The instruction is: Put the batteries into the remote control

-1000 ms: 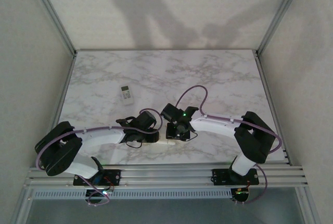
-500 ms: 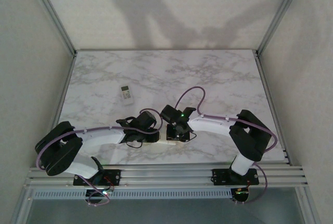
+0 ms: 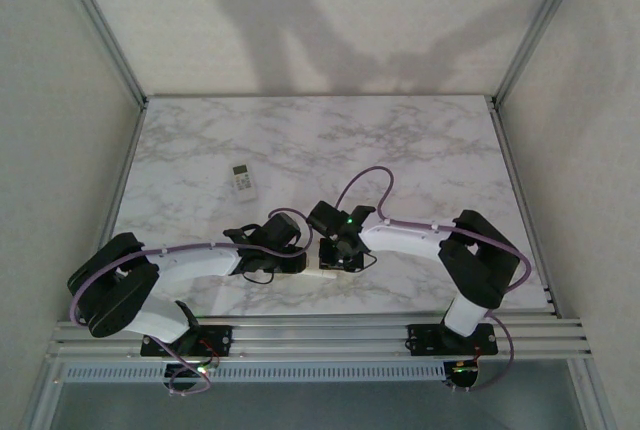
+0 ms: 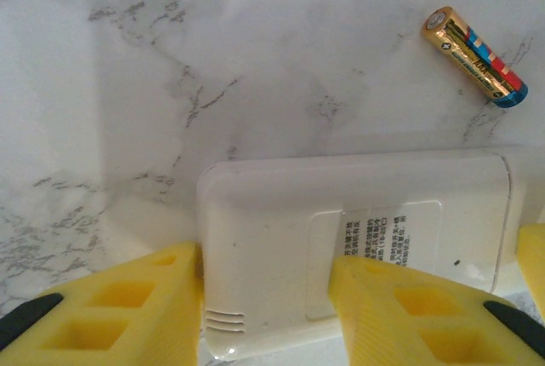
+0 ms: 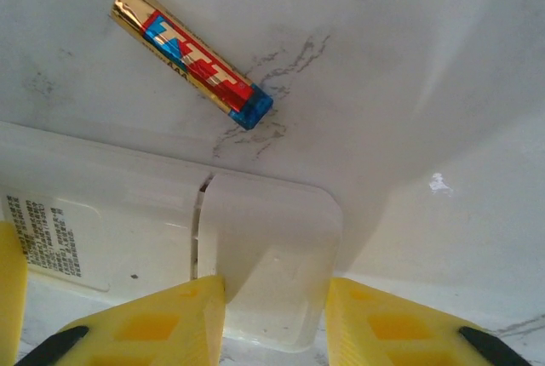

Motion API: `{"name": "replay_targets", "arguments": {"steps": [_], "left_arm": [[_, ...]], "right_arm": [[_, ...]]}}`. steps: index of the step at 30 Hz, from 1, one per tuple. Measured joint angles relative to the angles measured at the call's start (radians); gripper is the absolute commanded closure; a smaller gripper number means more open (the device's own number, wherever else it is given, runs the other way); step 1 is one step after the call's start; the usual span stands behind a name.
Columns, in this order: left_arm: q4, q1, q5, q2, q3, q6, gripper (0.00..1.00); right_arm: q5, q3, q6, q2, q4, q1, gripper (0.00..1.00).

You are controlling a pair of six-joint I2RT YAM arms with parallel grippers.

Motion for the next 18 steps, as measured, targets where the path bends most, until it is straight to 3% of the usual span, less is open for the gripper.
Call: {"name": "replay_targets", "arguments": {"steps": [8, 14, 16, 18], "left_arm": [[0.005, 0.000, 0.000, 0.008, 0.000, 0.000, 0.57], [0.007, -0.004, -0.017, 0.012, 0.000, 0.000, 0.55], [0.010, -0.014, -0.041, 0.010, 0.000, -0.001, 0.48], [0.014, -0.022, -0.072, 0.005, 0.000, -0.003, 0.42]], "right_arm": [[-0.027, 0.004, 0.005, 0.004, 0.007, -0.001, 0.64], [-0.030, -0.014, 0.017, -0.032, 0.026, -0.001, 0.58], [-0.019, -0.015, -0.011, -0.068, 0.039, 0.006, 0.54], [0.017, -0.015, -0.068, -0.133, 0.029, 0.020, 0.42]]}}
